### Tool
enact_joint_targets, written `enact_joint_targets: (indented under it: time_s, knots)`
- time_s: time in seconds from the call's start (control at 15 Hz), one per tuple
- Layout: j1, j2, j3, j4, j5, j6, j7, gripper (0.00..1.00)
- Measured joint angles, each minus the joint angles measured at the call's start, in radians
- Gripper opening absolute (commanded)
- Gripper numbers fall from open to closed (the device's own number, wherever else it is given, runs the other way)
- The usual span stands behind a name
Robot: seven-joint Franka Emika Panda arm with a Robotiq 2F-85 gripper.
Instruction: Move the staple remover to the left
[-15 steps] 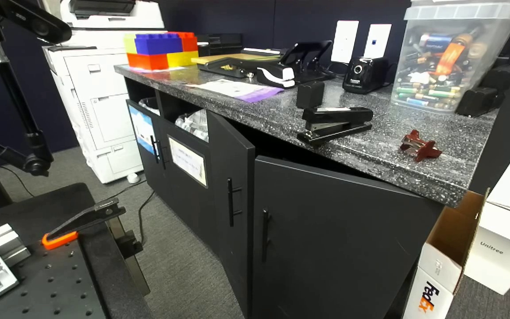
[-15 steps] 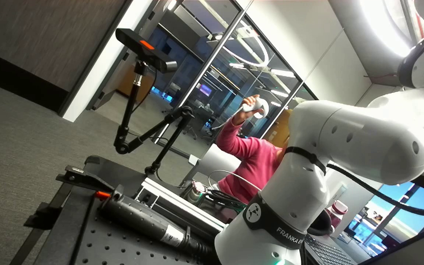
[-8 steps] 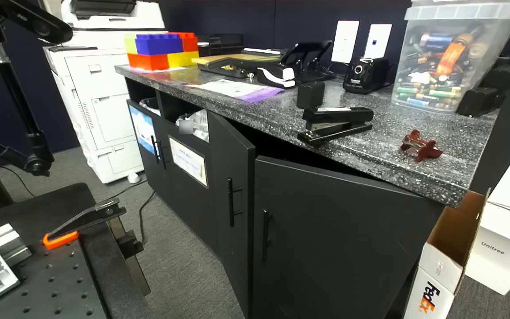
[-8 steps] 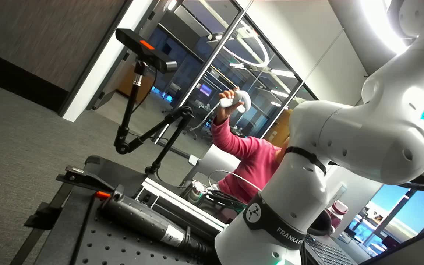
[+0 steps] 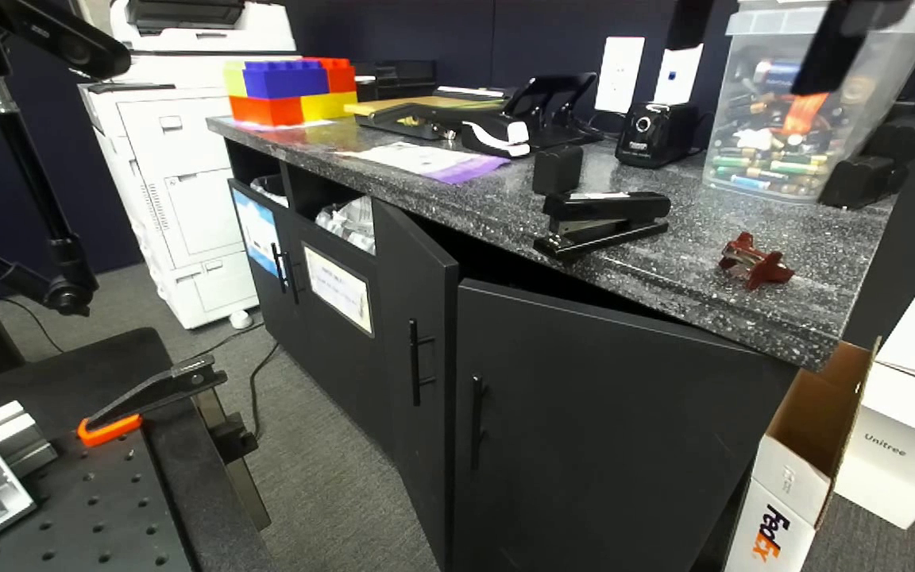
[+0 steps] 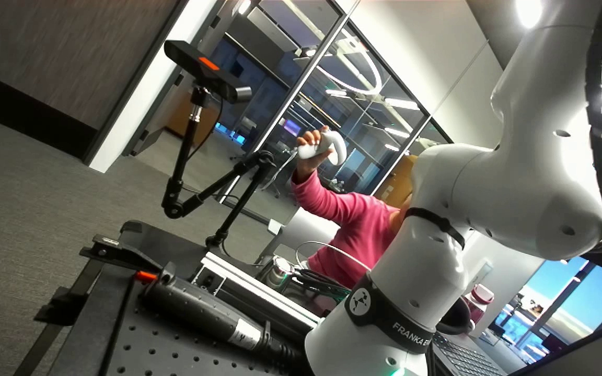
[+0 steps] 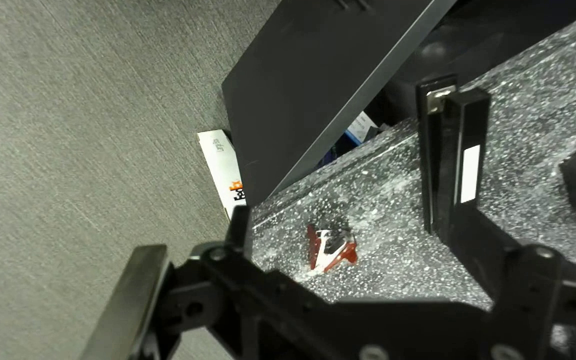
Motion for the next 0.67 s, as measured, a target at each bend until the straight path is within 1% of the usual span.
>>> enact_joint_targets:
  time_s: [0.33, 0.47, 0.67]
  knots:
    - [-0.037, 0.307, 0.025, 0.276, 0.000, -0.004, 0.026, 1.00]
    - [-0.043, 0.413, 0.034, 0.379, -0.001, -0.010, 0.050, 1.00]
    - [-0.045, 0.546, 0.046, 0.536, -0.002, -0.053, 0.083, 1.00]
